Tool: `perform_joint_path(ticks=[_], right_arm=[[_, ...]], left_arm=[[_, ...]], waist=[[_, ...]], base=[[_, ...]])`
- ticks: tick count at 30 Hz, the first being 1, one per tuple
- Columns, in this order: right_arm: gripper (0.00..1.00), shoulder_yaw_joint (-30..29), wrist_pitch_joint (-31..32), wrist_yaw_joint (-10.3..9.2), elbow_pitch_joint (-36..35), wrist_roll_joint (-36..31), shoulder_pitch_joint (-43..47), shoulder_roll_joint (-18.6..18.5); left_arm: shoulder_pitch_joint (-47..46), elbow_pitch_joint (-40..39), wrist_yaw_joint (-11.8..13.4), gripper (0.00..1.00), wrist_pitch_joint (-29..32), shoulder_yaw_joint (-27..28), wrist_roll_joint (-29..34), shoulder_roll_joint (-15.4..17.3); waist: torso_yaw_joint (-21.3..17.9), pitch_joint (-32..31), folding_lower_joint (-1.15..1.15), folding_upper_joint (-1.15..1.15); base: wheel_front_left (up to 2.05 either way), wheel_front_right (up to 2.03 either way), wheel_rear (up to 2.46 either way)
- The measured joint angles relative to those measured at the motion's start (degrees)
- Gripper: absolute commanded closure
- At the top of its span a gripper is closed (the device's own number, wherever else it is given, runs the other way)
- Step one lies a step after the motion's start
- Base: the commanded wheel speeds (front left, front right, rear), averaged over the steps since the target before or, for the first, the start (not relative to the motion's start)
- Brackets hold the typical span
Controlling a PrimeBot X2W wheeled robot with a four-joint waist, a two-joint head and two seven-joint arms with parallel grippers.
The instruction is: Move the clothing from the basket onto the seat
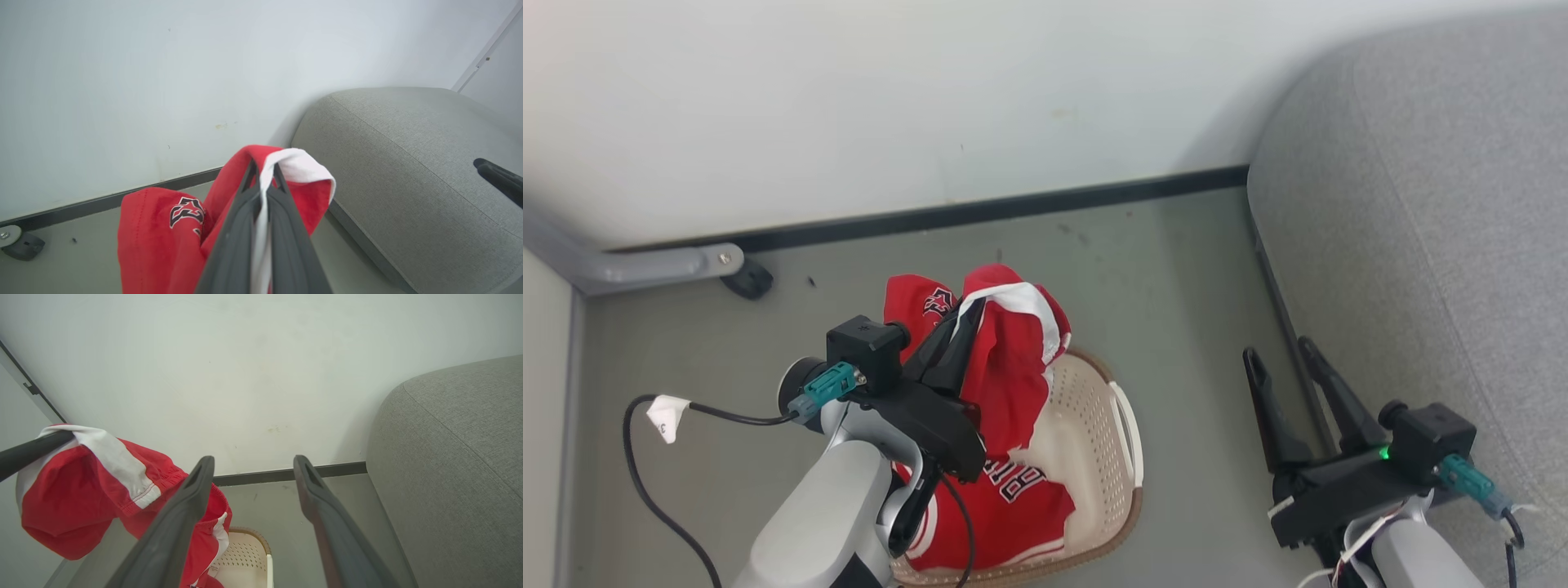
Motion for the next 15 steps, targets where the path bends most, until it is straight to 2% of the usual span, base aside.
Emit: perform_joint_path(ticks=[15], right_arm=[[0.00,8.9,0.0,0.01,-1.3,2.9,3.2,-4.0]], left_arm=[[2.4,-11.1,0.0,1.00,0.7,-2.3,-6.1,1.2]], waist=[[1.9,-9.5,0.00,0.00]], base=[[0.00,0.00,0.00]])
